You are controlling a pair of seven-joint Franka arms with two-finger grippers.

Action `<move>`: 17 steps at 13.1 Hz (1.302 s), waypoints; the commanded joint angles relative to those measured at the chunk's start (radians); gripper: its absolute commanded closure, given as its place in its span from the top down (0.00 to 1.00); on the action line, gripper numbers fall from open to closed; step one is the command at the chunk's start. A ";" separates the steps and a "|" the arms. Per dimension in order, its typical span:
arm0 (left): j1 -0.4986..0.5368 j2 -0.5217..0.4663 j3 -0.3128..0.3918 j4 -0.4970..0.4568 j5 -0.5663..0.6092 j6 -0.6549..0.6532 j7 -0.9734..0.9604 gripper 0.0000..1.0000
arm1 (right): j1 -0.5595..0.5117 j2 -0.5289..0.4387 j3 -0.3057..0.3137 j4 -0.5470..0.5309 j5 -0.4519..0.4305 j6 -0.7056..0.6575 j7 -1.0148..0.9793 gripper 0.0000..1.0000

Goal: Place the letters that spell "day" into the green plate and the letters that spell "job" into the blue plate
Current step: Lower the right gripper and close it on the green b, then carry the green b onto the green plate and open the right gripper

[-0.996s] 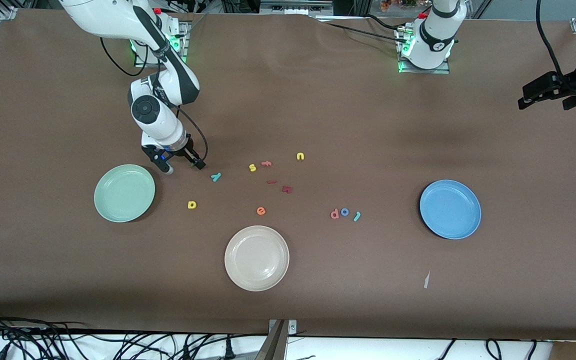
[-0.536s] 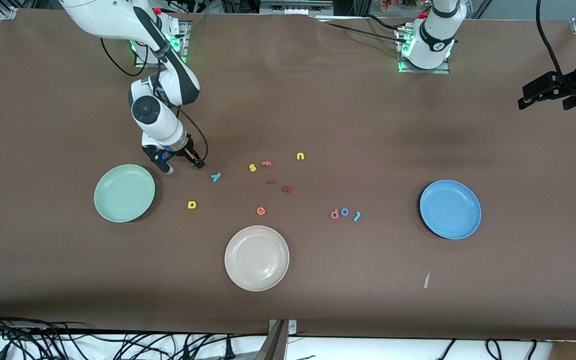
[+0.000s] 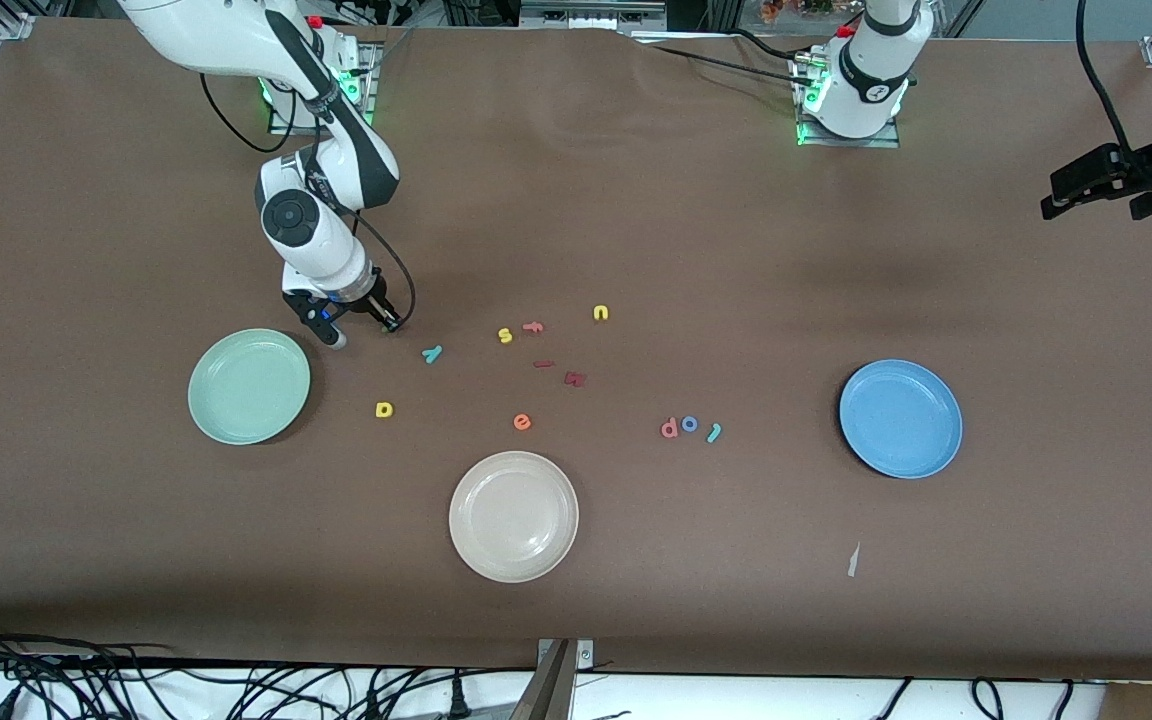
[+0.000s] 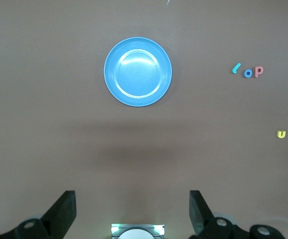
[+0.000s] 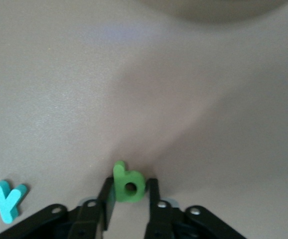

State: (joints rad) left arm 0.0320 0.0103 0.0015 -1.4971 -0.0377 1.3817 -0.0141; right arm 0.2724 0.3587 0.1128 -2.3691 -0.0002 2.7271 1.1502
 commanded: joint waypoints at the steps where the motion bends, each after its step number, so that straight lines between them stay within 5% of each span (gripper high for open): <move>1: 0.017 0.011 0.000 0.024 -0.008 -0.020 -0.006 1.00 | -0.007 0.017 0.007 -0.010 0.014 0.019 -0.013 0.20; 4: 0.020 0.011 0.000 0.023 -0.004 -0.021 -0.003 1.00 | -0.007 -0.003 0.007 -0.005 0.014 0.013 -0.015 0.12; 8: 0.026 0.013 -0.001 0.020 0.010 -0.044 -0.004 1.00 | -0.007 -0.067 0.002 0.085 0.009 -0.214 -0.059 0.09; 12: 0.002 0.022 -0.011 0.024 0.004 -0.038 -0.006 1.00 | -0.009 -0.083 -0.111 0.246 0.009 -0.498 -0.280 0.09; 17: -0.108 0.140 -0.015 0.047 0.007 0.074 -0.007 1.00 | -0.024 -0.058 -0.211 0.303 0.009 -0.509 -0.518 0.09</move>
State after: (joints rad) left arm -0.0201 0.0867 -0.0171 -1.4971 -0.0374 1.4339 -0.0141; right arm 0.2586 0.2777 -0.0743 -2.1019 -0.0005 2.2359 0.7148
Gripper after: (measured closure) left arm 0.000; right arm 0.731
